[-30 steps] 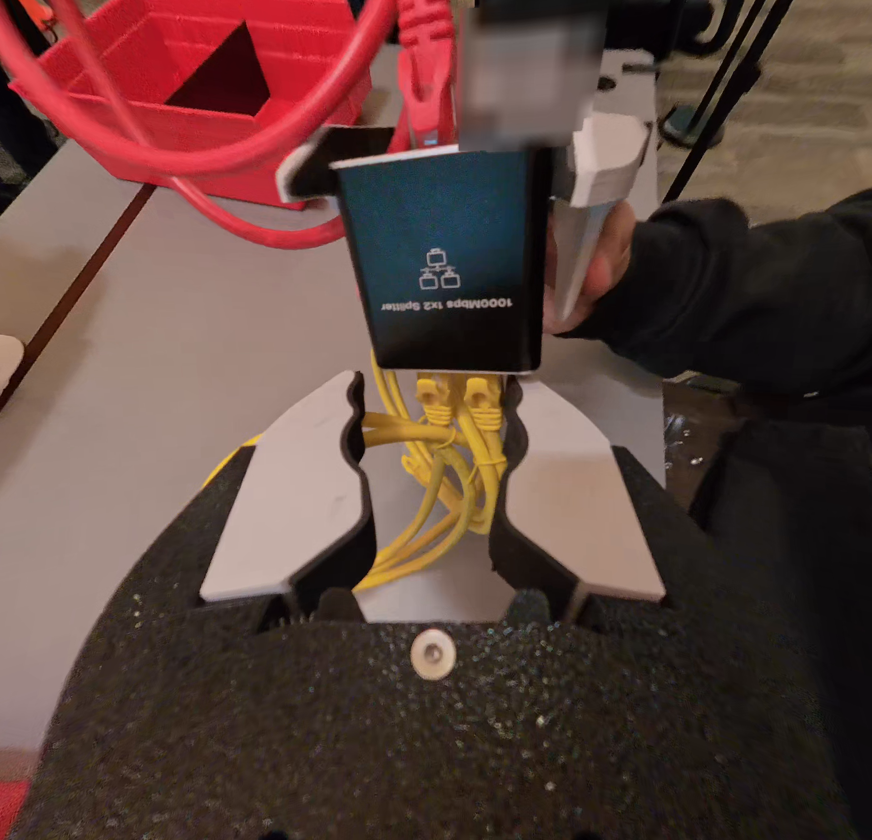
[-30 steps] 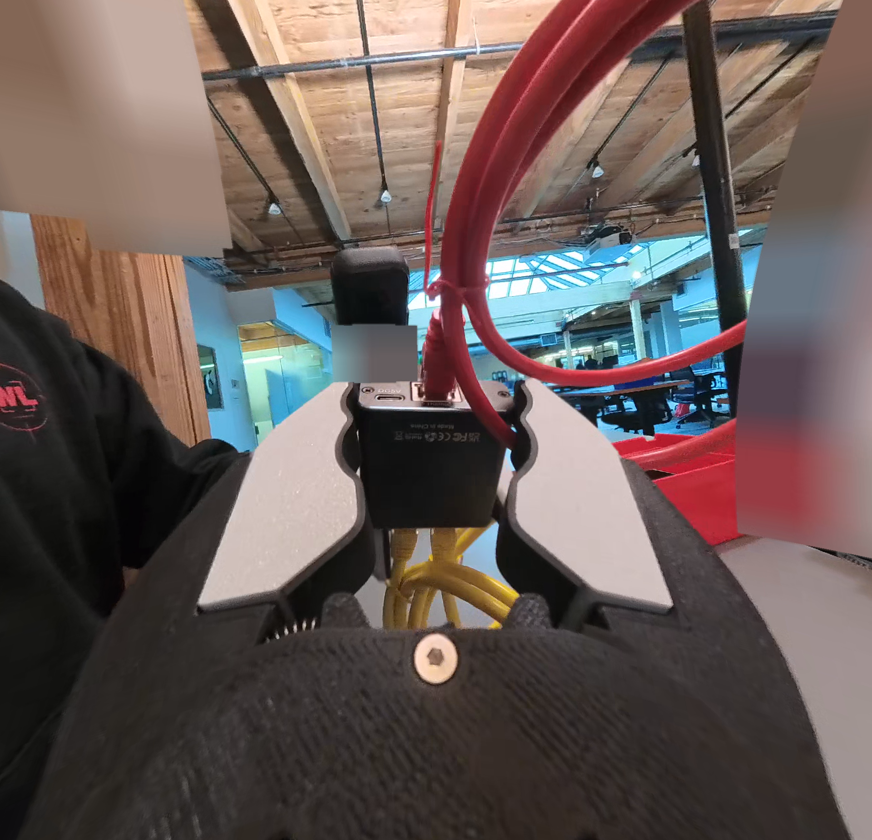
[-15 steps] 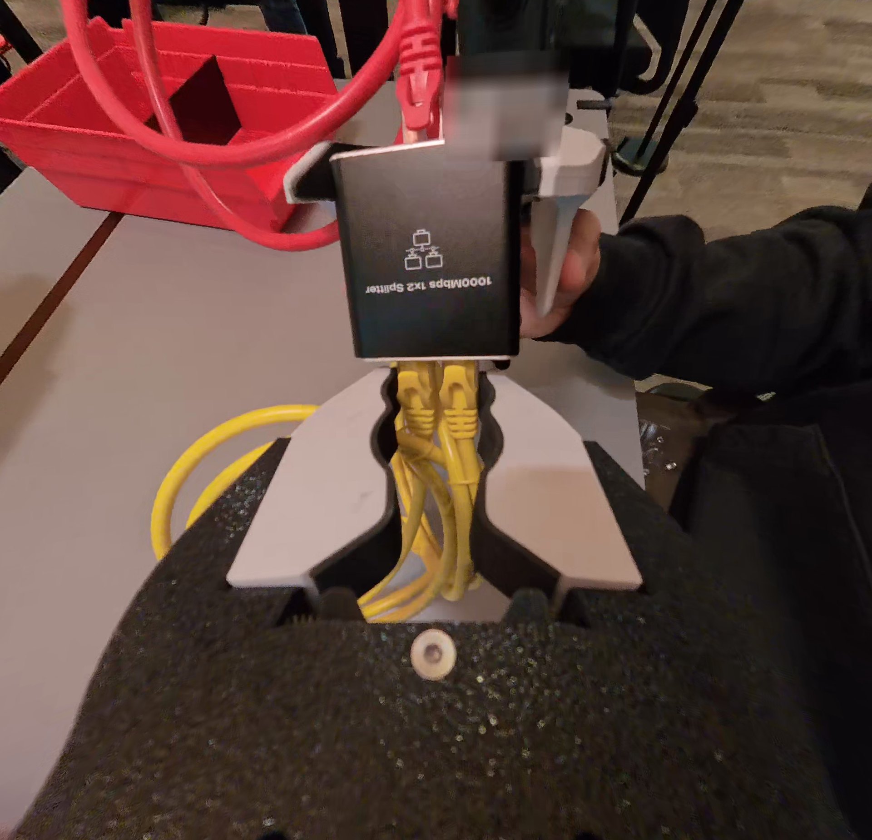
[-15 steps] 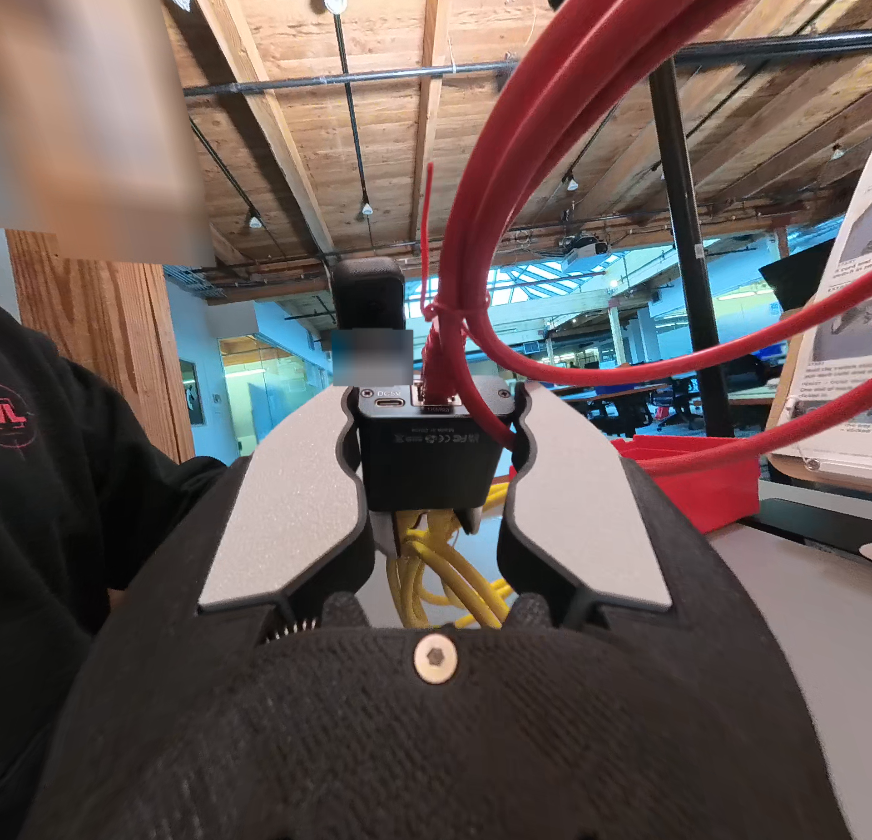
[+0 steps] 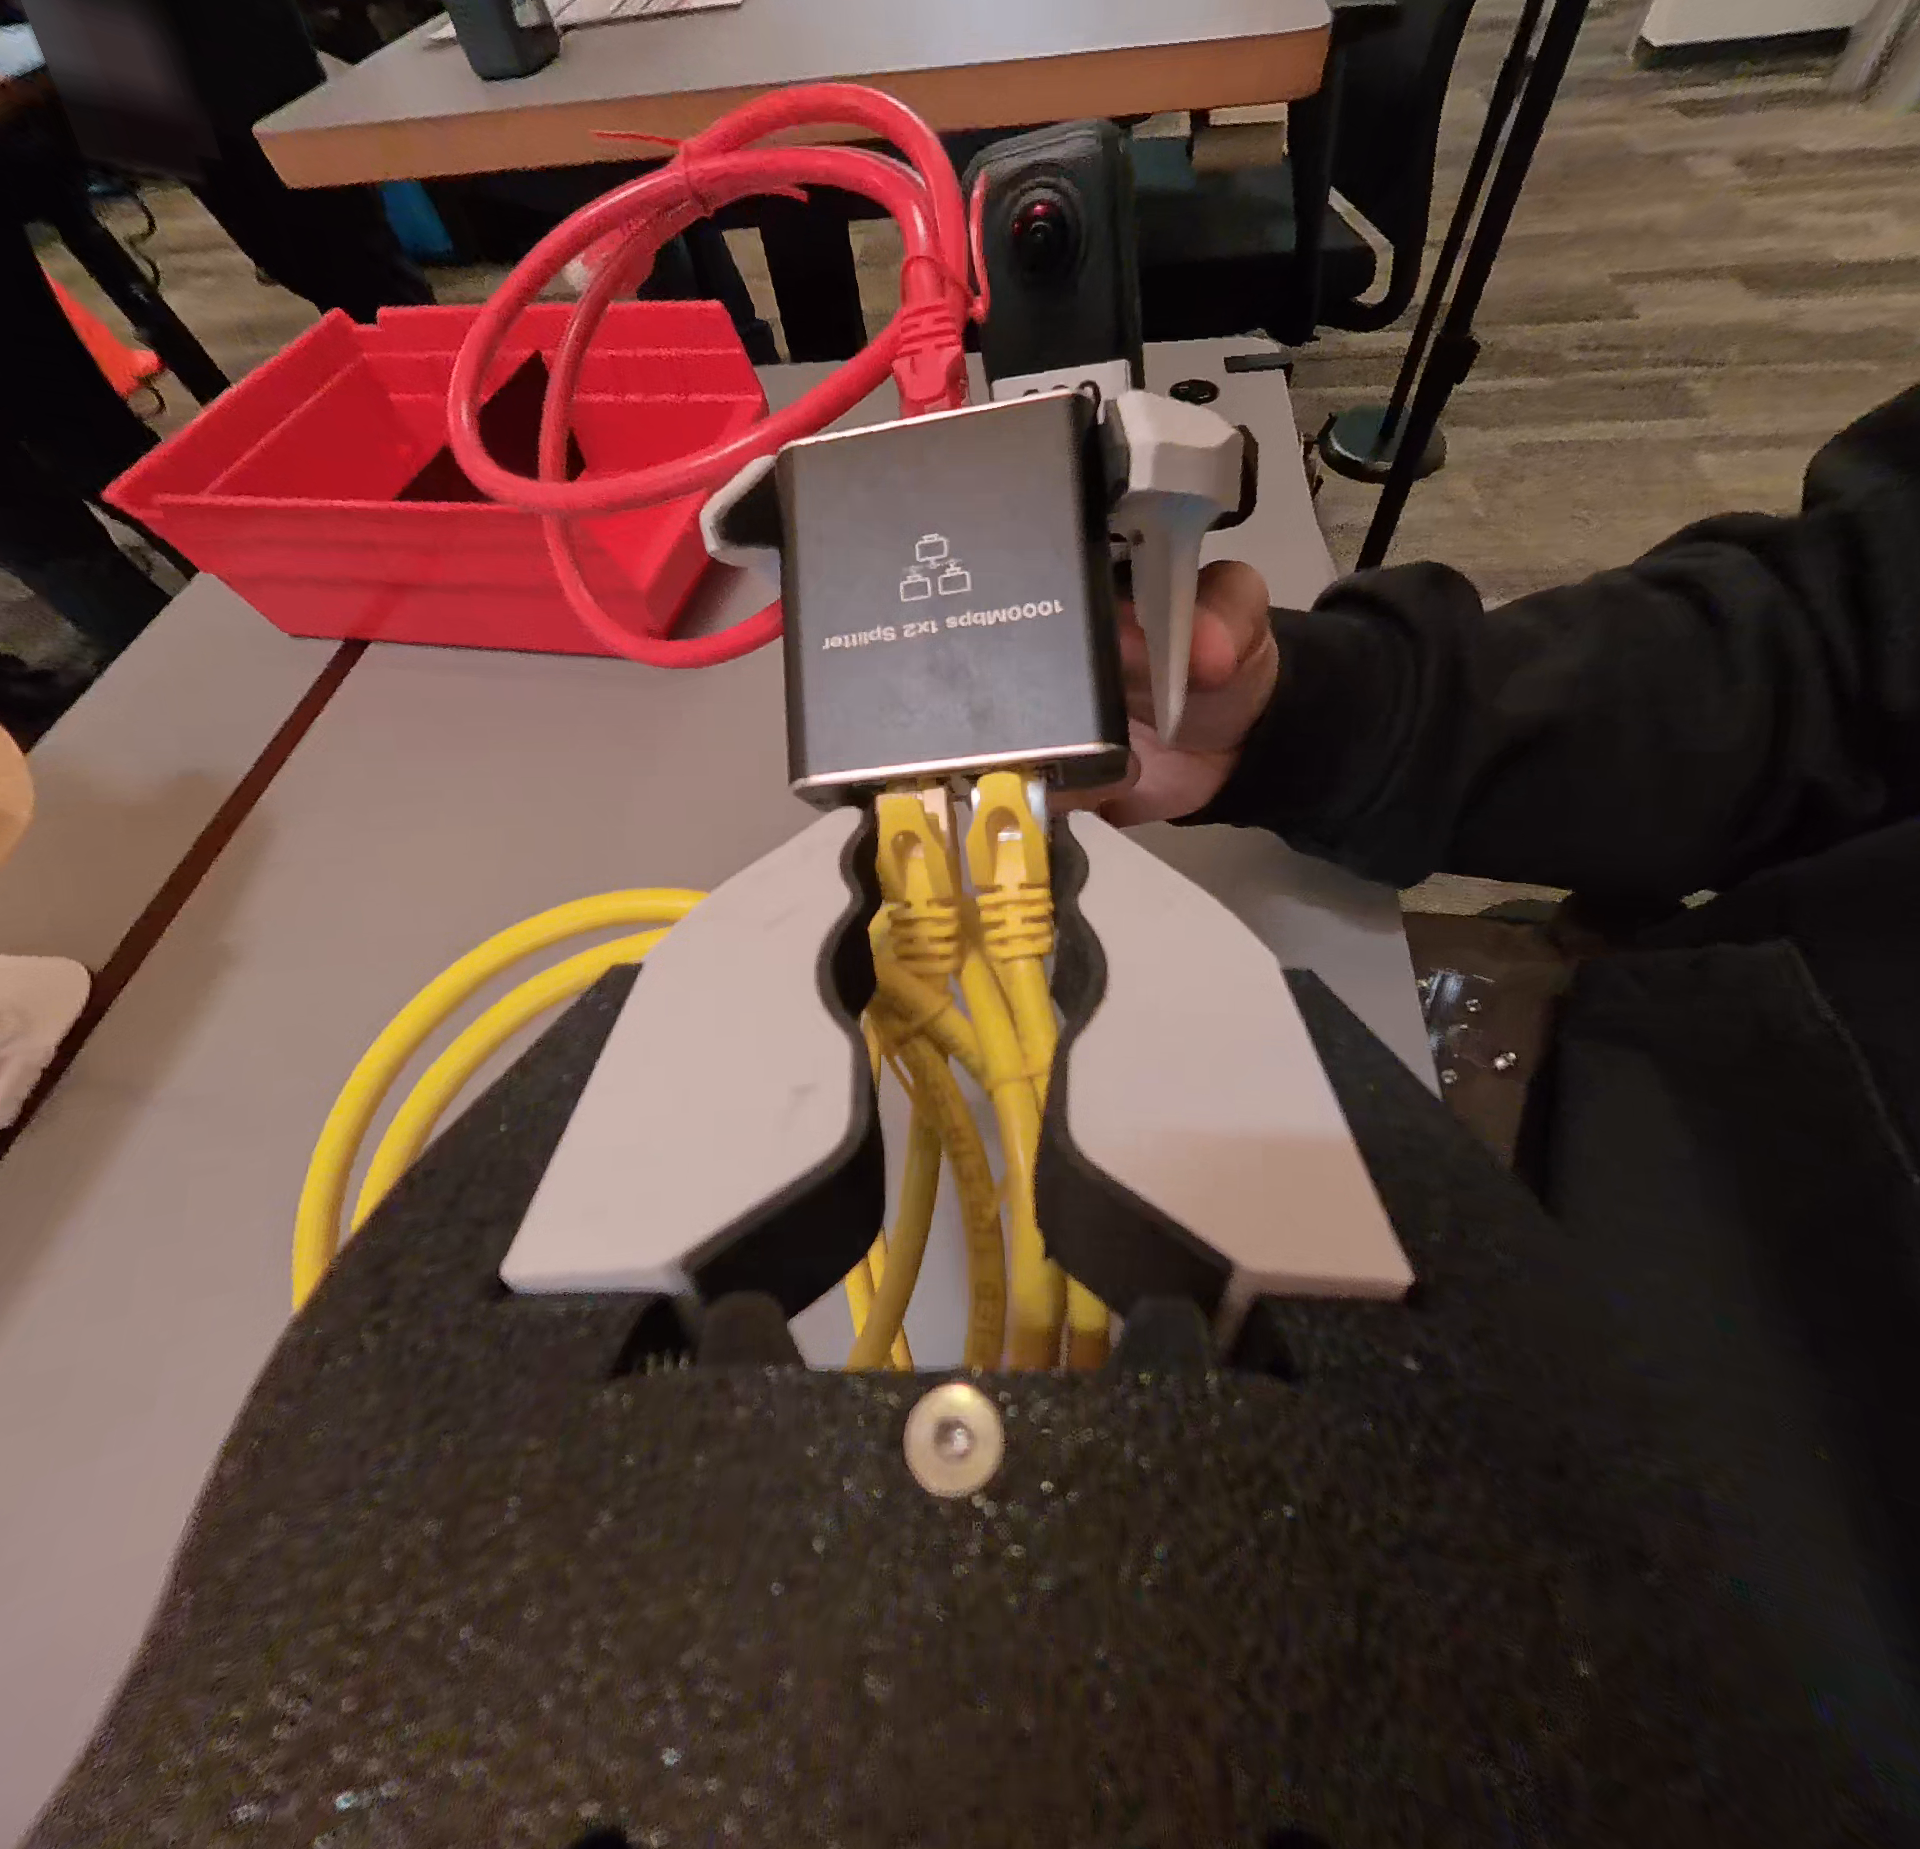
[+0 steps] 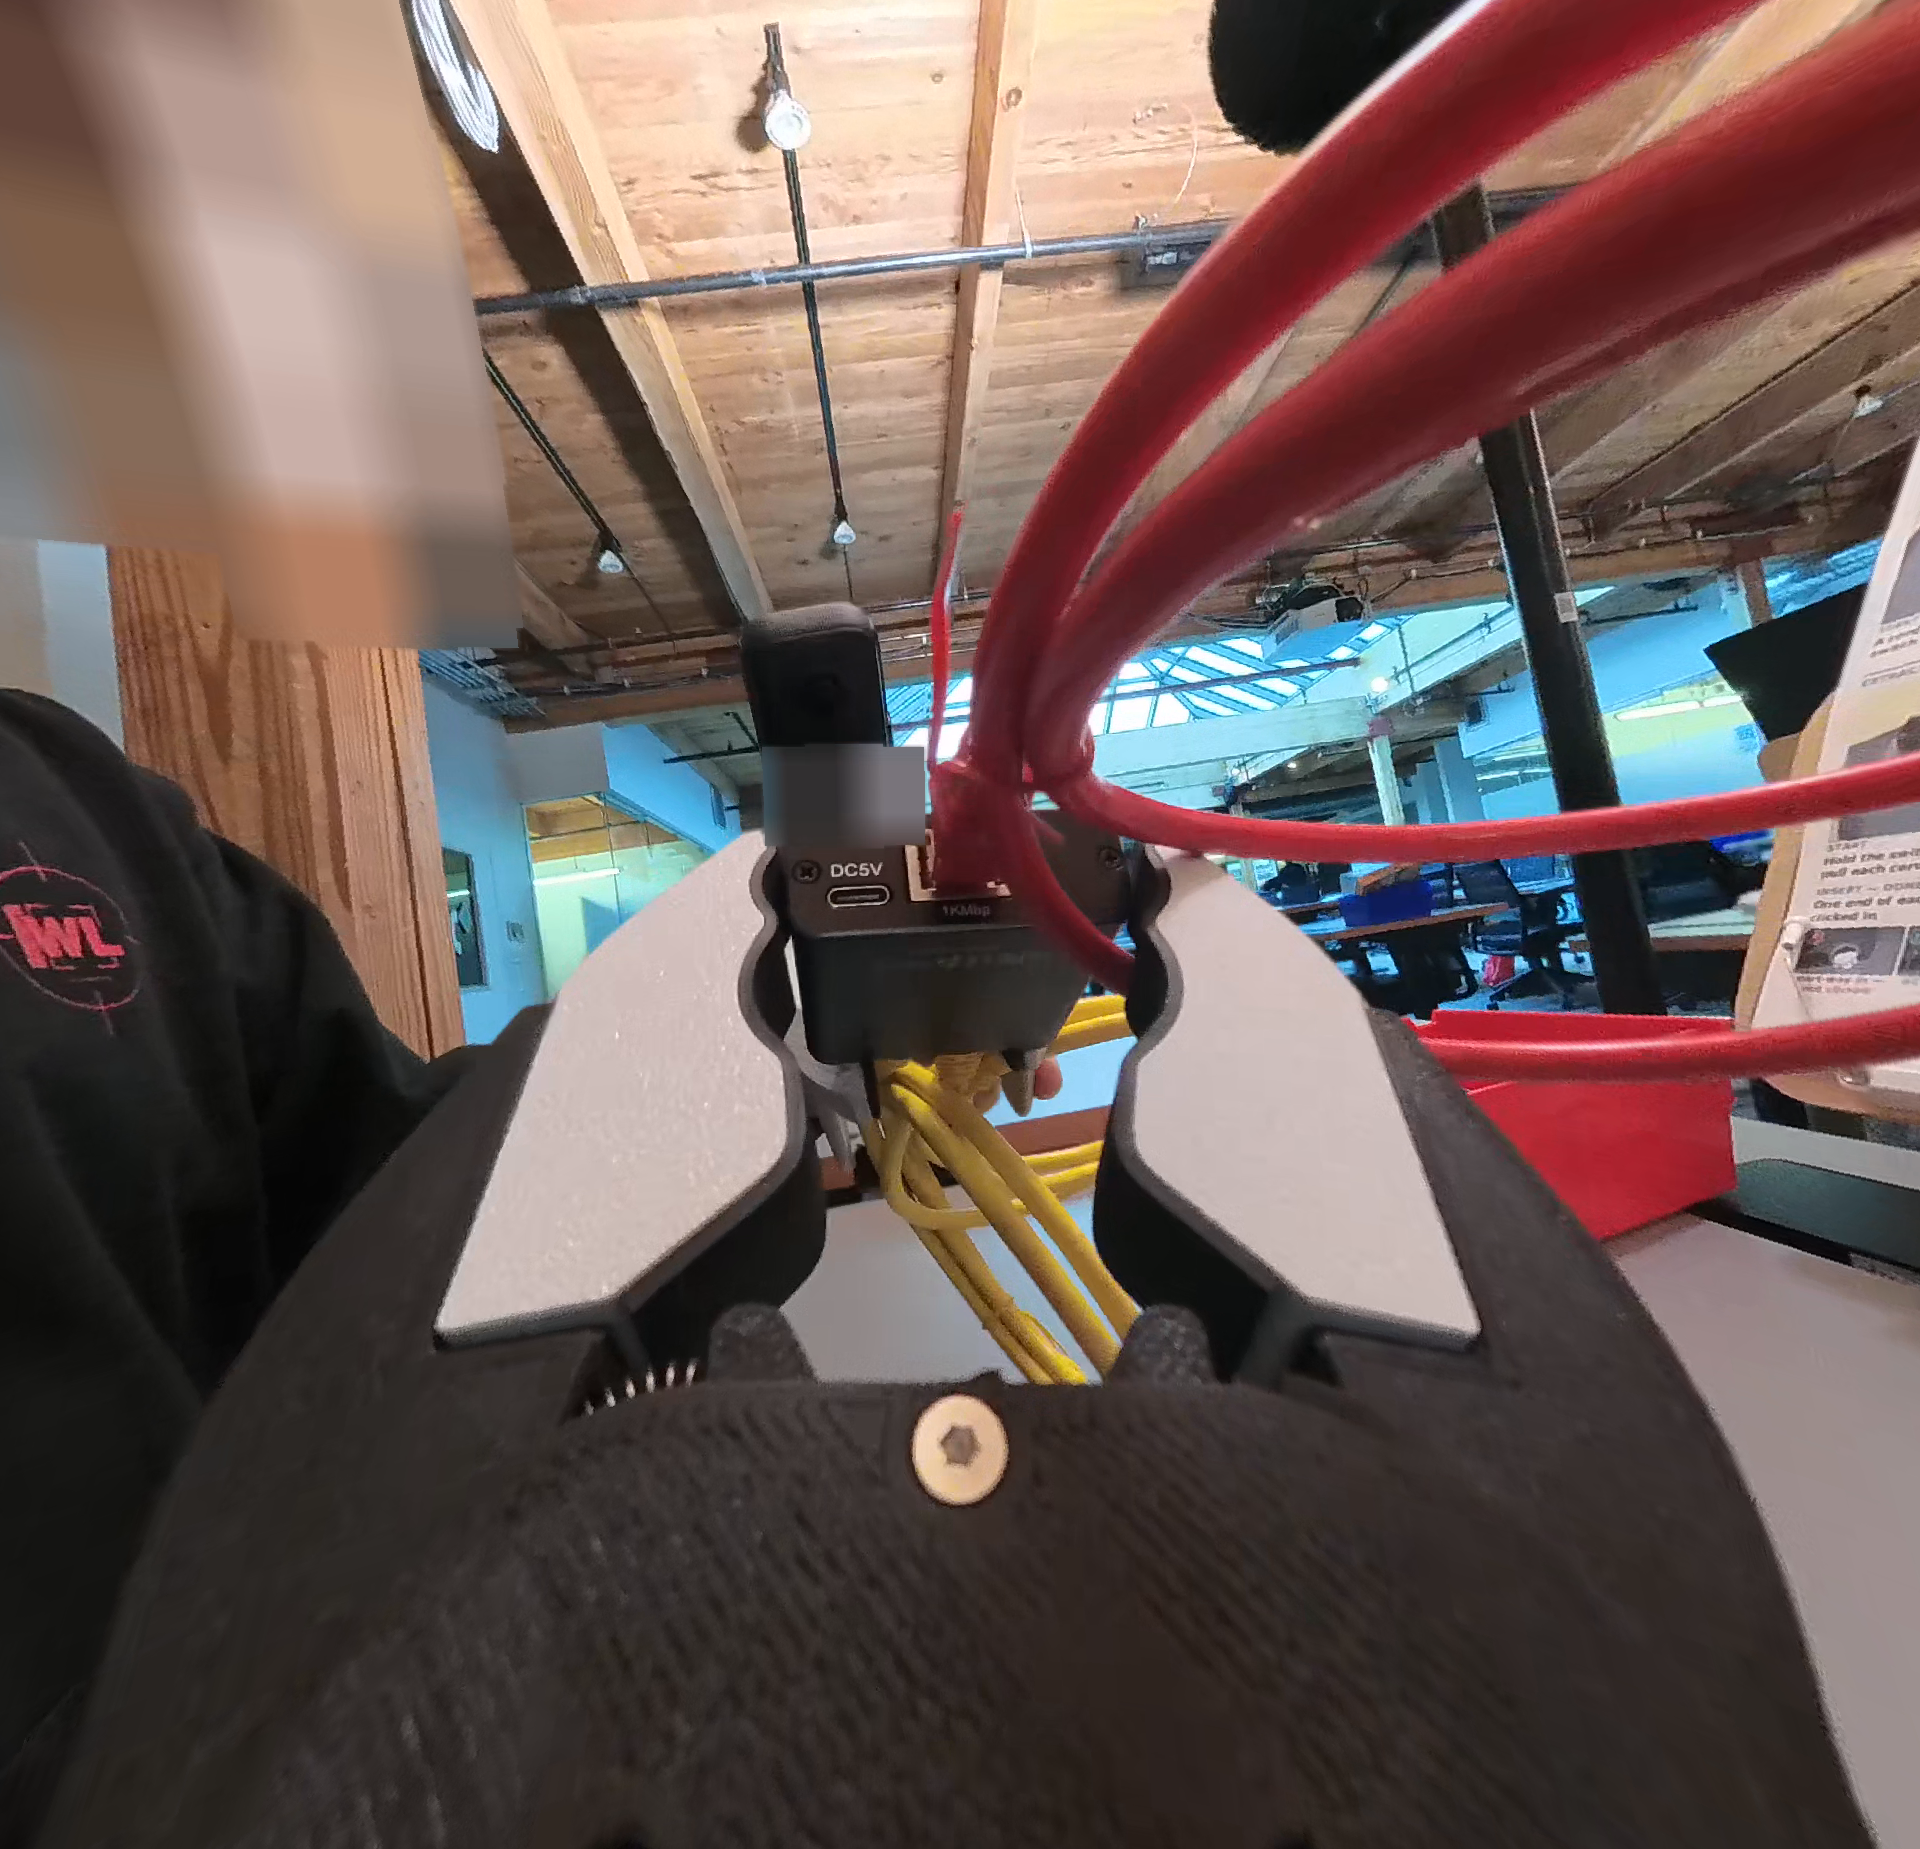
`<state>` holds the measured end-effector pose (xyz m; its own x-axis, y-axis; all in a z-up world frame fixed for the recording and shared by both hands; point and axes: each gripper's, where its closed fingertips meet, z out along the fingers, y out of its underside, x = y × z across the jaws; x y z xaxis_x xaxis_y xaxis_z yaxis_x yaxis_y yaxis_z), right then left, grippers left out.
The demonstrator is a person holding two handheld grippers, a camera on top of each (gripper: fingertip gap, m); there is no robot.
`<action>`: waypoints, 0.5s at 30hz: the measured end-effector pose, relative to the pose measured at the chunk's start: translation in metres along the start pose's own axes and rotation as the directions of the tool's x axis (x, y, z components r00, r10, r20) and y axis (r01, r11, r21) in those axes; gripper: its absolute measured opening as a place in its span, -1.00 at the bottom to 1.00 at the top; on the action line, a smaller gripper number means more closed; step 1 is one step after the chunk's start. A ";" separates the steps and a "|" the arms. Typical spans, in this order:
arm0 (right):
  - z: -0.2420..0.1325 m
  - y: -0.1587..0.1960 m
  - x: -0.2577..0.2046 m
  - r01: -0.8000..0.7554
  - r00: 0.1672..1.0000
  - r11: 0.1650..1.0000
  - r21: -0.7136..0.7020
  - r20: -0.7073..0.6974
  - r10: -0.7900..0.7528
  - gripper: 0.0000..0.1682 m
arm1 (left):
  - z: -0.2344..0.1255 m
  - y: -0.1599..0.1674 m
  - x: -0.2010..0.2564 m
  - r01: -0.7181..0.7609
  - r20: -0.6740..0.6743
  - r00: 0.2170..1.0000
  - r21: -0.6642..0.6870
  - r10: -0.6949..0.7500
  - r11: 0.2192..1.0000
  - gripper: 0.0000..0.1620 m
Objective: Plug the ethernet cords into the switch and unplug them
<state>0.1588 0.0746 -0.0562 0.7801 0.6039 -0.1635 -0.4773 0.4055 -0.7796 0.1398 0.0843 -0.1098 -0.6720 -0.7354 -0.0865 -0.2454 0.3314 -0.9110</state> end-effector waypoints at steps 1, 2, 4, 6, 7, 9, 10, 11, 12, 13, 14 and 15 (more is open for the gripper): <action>0.001 0.000 -0.002 0.005 1.000 1.000 -0.005 0.004 -0.005 -0.24 | 0.000 -0.001 0.001 -0.021 0.000 1.000 0.007 0.021 1.000 -0.62; 0.002 -0.001 -0.003 0.011 1.000 1.000 -0.010 0.005 -0.011 -0.24 | -0.001 -0.002 0.002 -0.033 -0.002 0.999 0.017 0.033 0.999 -0.62; 0.004 -0.006 -0.006 0.021 1.000 1.000 0.014 -0.002 -0.021 -0.24 | -0.001 -0.007 0.003 -0.035 0.002 0.999 0.066 0.035 0.997 -0.60; 0.005 -0.012 -0.005 0.016 1.000 0.999 0.040 -0.008 -0.015 -0.24 | -0.002 -0.015 0.003 -0.032 0.030 0.999 0.145 0.028 0.989 -0.59; 0.004 -0.014 -0.005 0.001 1.000 0.999 0.055 0.000 -0.001 -0.24 | -0.004 -0.019 0.004 -0.010 0.028 1.000 0.191 0.005 0.982 -0.57; 0.001 -0.018 -0.004 -0.035 0.999 0.996 0.082 0.013 0.034 -0.24 | -0.008 -0.027 0.007 0.042 0.006 0.999 0.260 -0.045 0.965 -0.57; 0.000 -0.018 -0.004 -0.045 0.999 0.995 0.088 0.014 0.044 -0.24 | -0.008 -0.027 0.006 0.053 0.010 0.998 0.266 -0.058 0.963 -0.57; 0.000 -0.017 -0.002 -0.046 0.999 0.995 0.090 0.007 0.045 -0.24 | -0.006 -0.025 0.005 0.047 0.024 0.998 0.258 -0.055 0.965 -0.56; 0.000 -0.016 -0.001 -0.041 0.999 0.996 0.085 0.001 0.041 -0.24 | -0.004 -0.022 0.004 0.029 0.042 0.998 0.245 -0.041 0.969 -0.56; 0.000 -0.015 0.000 -0.039 0.999 0.996 0.084 -0.005 0.040 -0.24 | -0.002 -0.020 0.004 0.016 0.053 0.998 0.235 -0.029 0.972 -0.54; -0.001 -0.016 0.000 -0.043 0.999 0.995 0.089 -0.002 0.043 -0.24 | 0.000 -0.018 0.004 0.019 0.051 0.998 0.231 -0.031 0.973 -0.51; -0.001 -0.017 -0.001 -0.044 0.999 0.995 0.093 0.004 0.044 -0.24 | 0.001 -0.018 0.006 0.028 0.037 0.999 0.233 -0.037 0.972 -0.47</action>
